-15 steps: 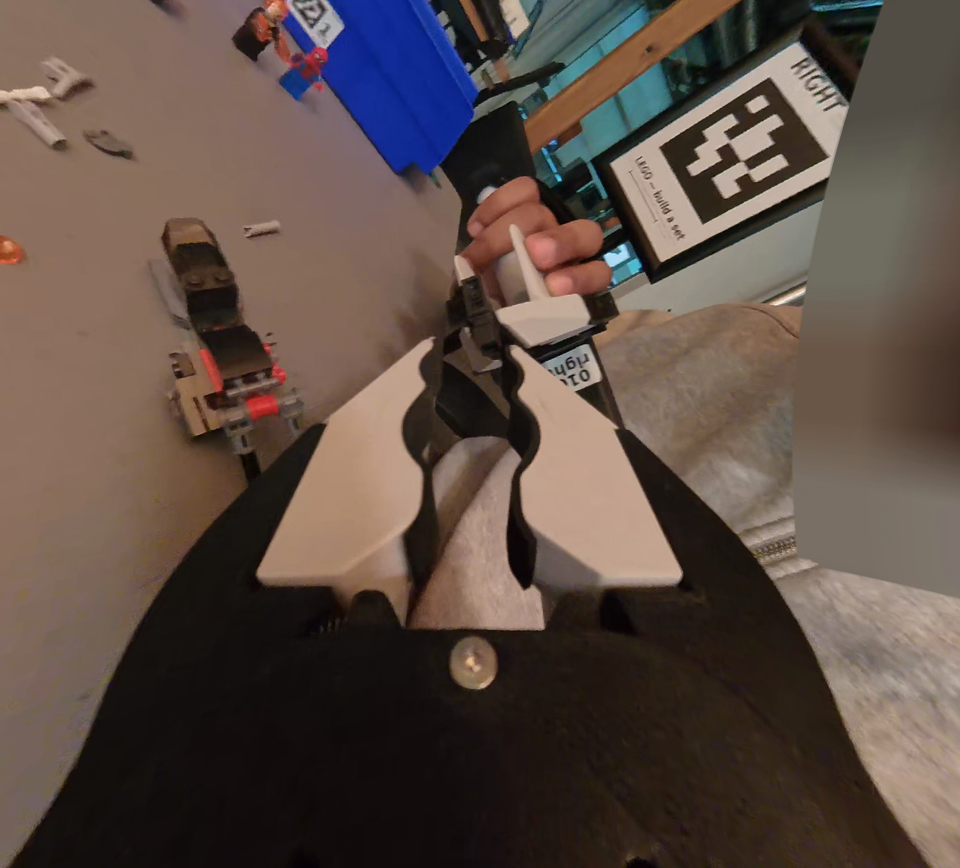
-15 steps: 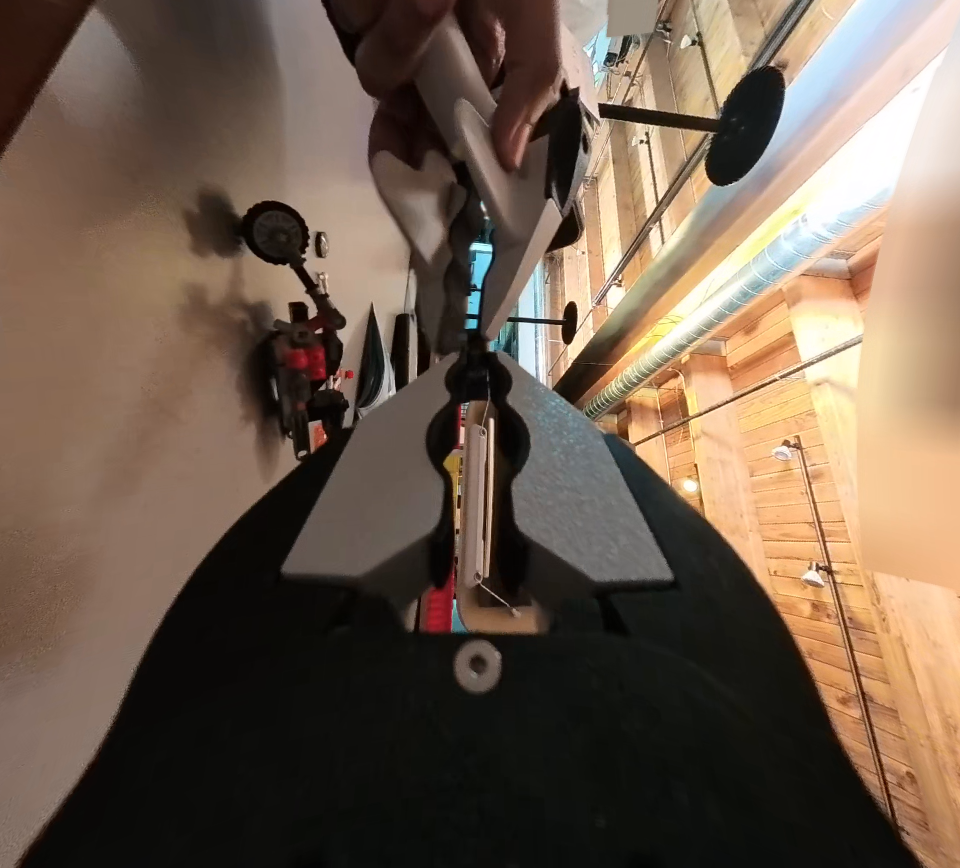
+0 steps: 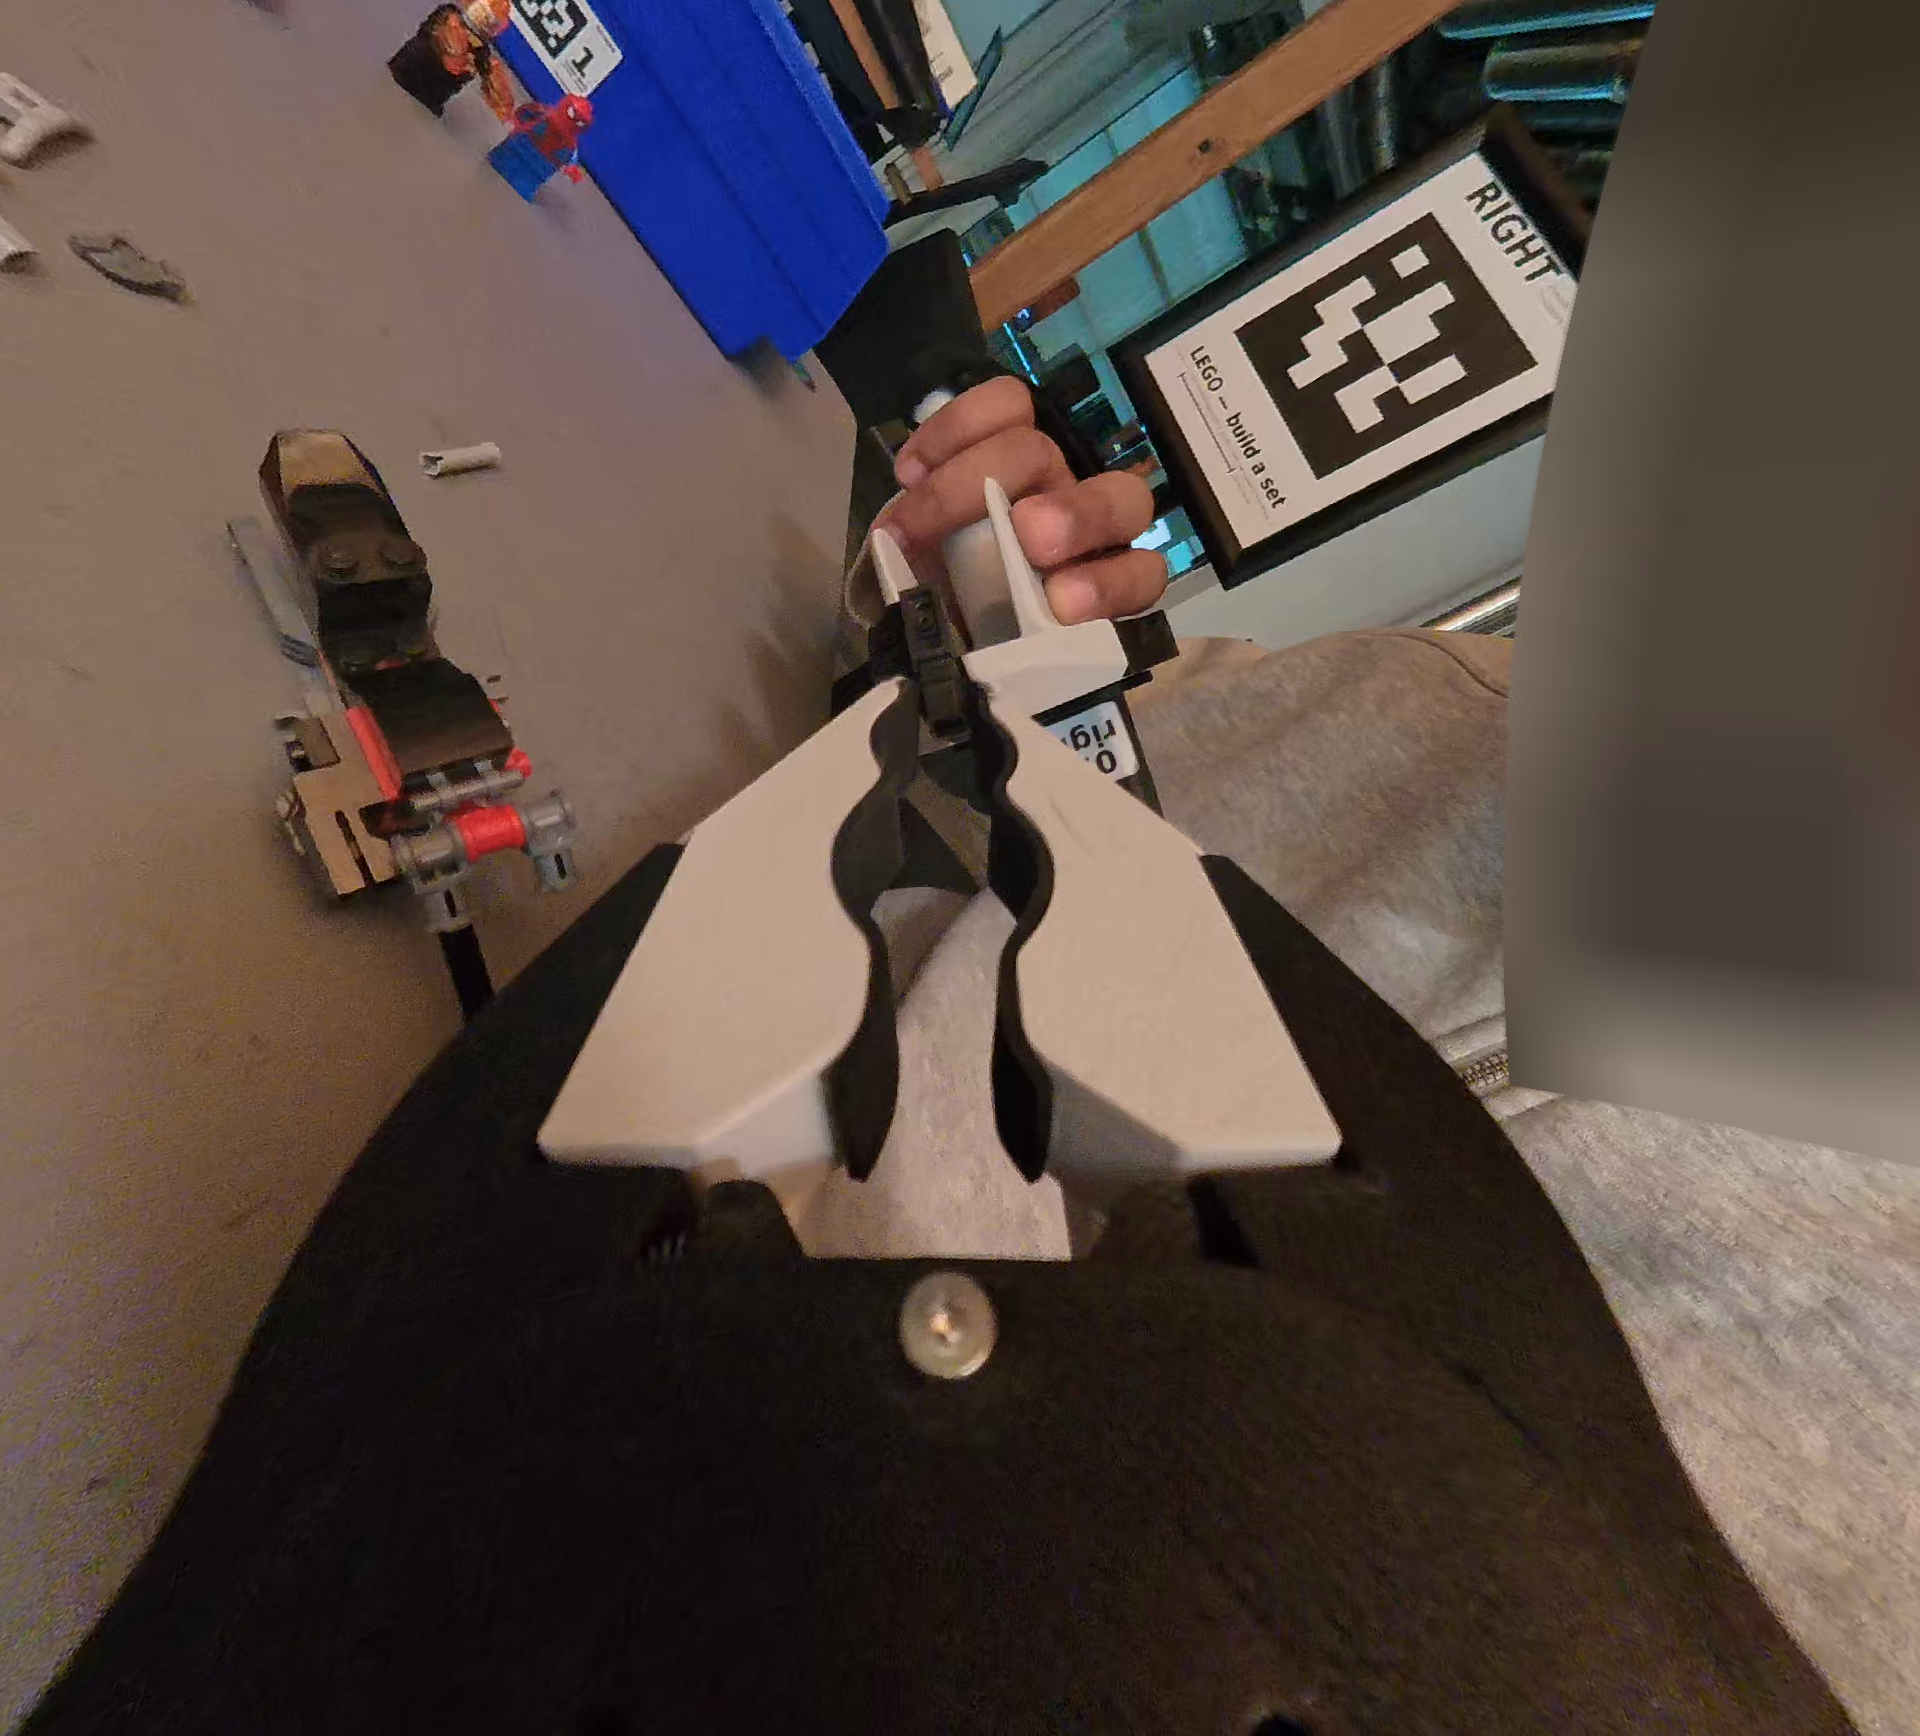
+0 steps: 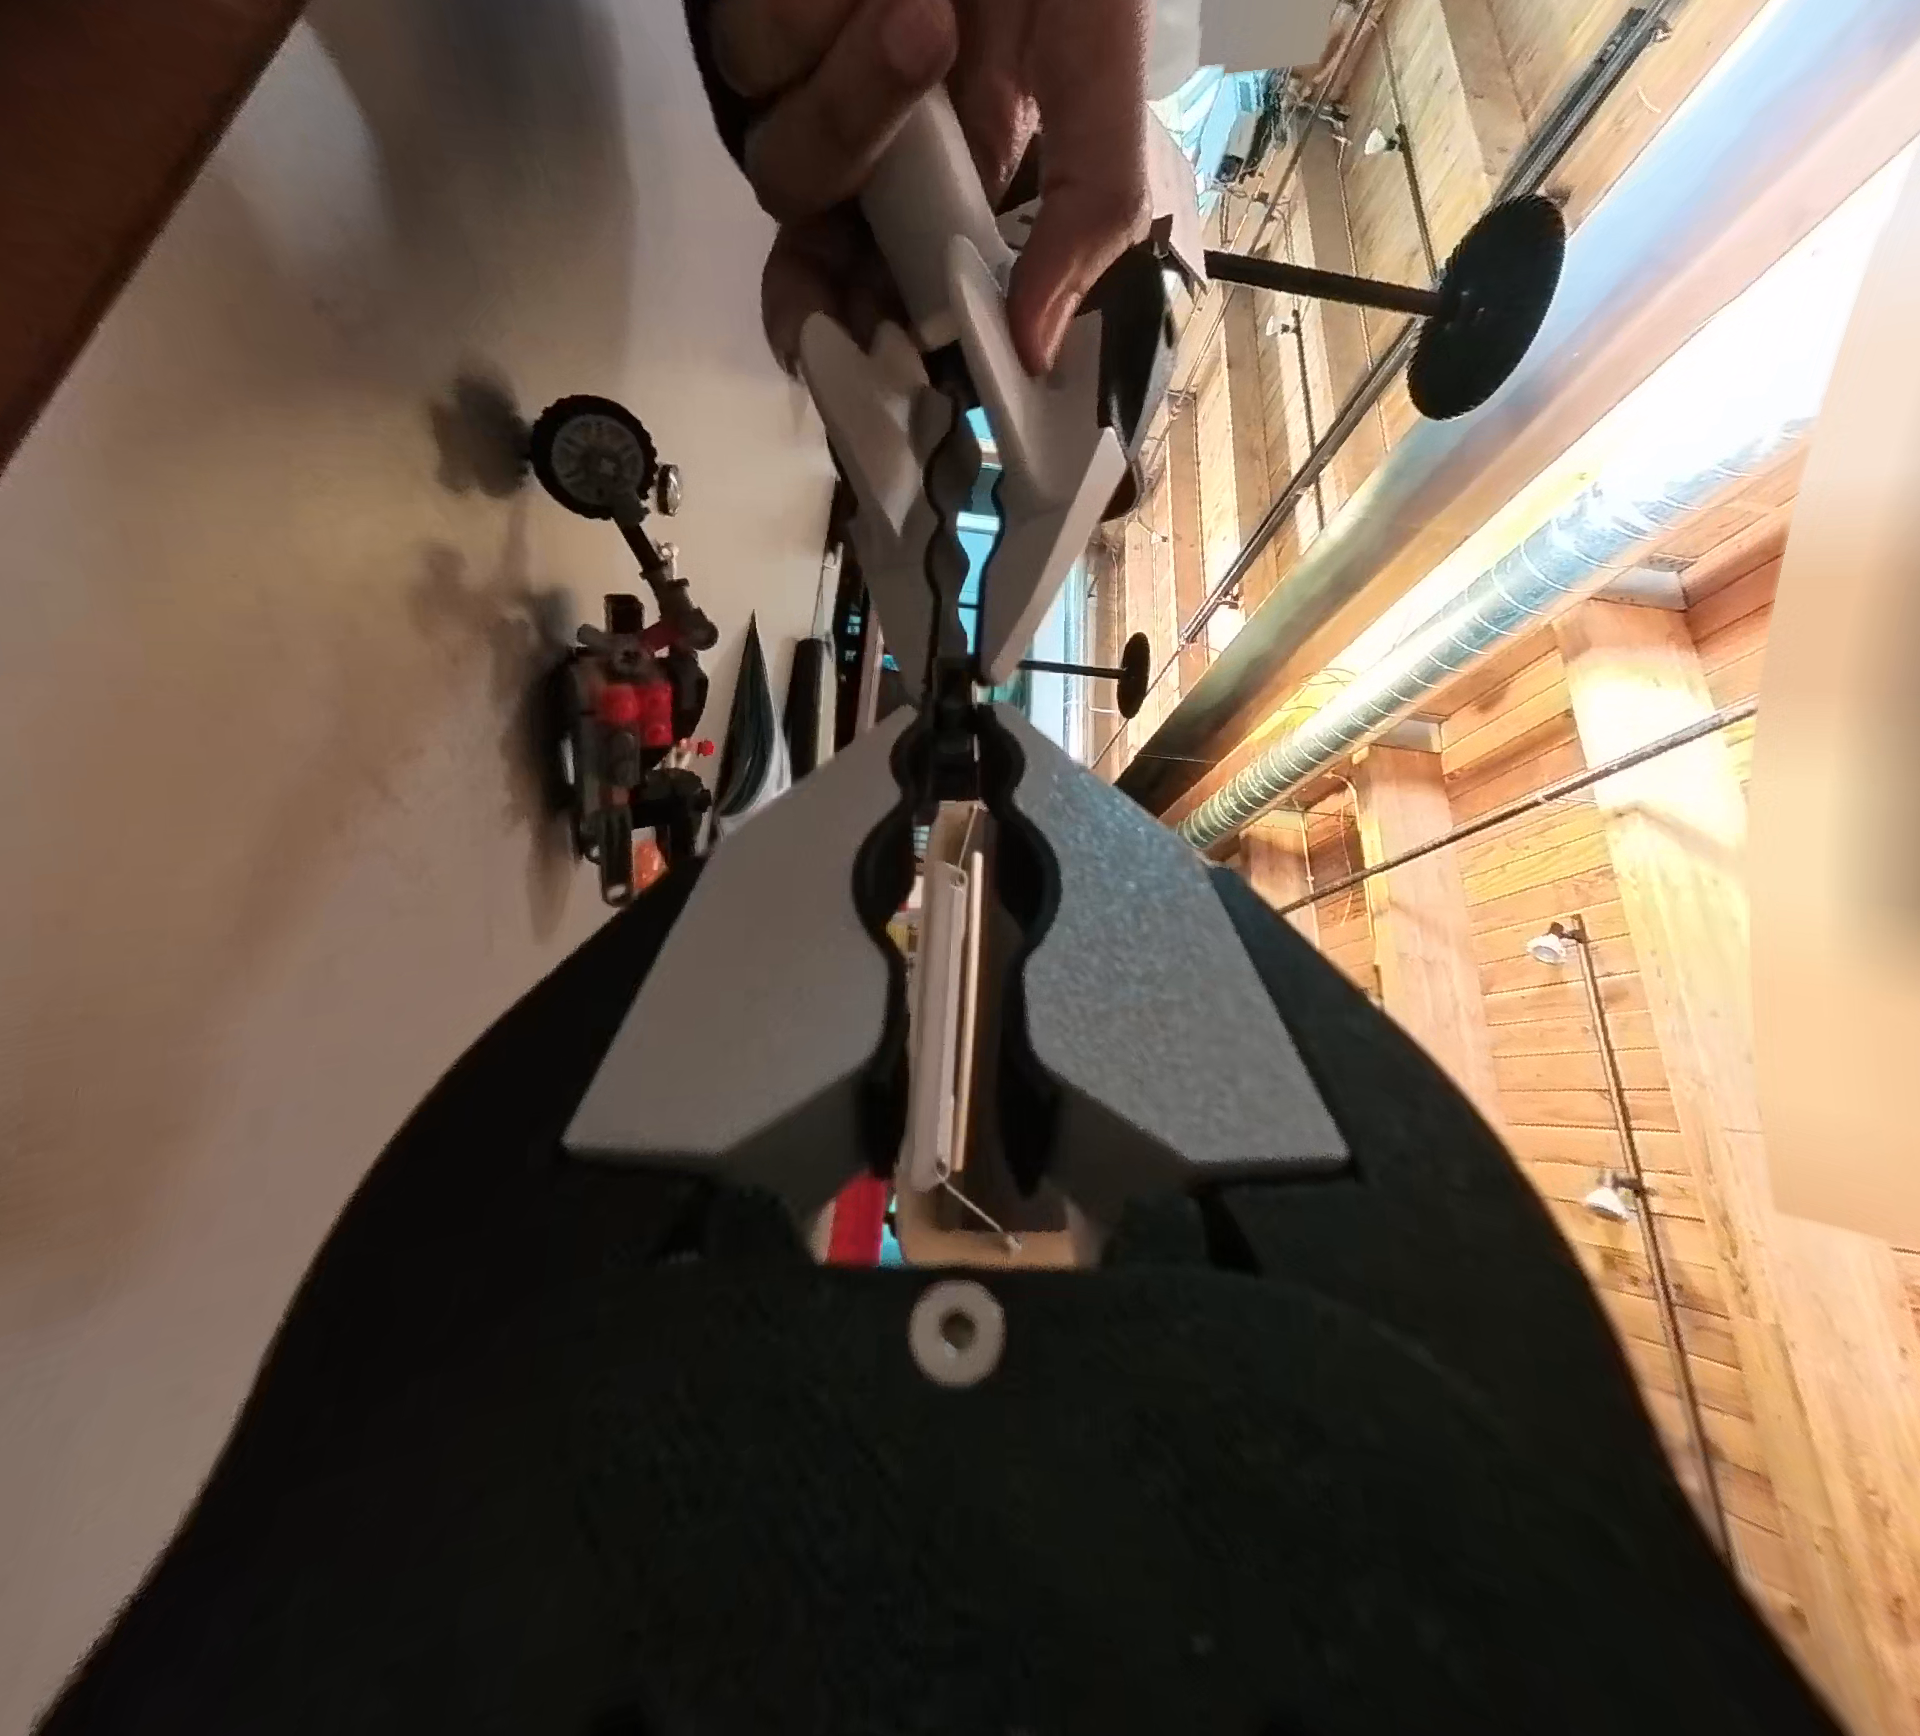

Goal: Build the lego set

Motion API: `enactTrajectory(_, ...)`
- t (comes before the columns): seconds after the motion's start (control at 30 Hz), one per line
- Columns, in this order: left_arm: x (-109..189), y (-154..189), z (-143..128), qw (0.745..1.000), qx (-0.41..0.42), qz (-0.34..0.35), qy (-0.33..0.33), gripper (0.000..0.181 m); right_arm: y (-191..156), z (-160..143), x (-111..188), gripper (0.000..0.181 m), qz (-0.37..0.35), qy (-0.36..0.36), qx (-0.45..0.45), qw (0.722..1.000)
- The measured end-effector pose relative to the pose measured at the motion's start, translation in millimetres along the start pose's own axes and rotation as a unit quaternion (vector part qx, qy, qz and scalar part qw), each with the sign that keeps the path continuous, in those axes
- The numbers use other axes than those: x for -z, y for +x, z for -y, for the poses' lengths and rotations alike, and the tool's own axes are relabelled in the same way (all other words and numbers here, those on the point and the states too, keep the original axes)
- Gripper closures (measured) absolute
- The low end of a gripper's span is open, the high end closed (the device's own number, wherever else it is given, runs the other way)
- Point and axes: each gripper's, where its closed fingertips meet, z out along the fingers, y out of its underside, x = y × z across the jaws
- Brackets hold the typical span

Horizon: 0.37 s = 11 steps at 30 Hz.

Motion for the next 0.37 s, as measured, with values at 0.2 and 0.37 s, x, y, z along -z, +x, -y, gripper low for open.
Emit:
enactTrajectory(0.2, 5.9, -1.0, 13.2, 0.999, 0.01, -0.012, 0.047, 0.176, 4.5, -16.3, -2.6, 0.173, -0.005, -0.033, -0.118, 0.992)
enactTrajectory(0.37, 18.8, 6.2, 35.1, 0.988, 0.041, -0.061, 0.133, 0.176, 6.4, -43.1, -5.8, 0.127, -0.003, -0.089, -0.437, 0.895)
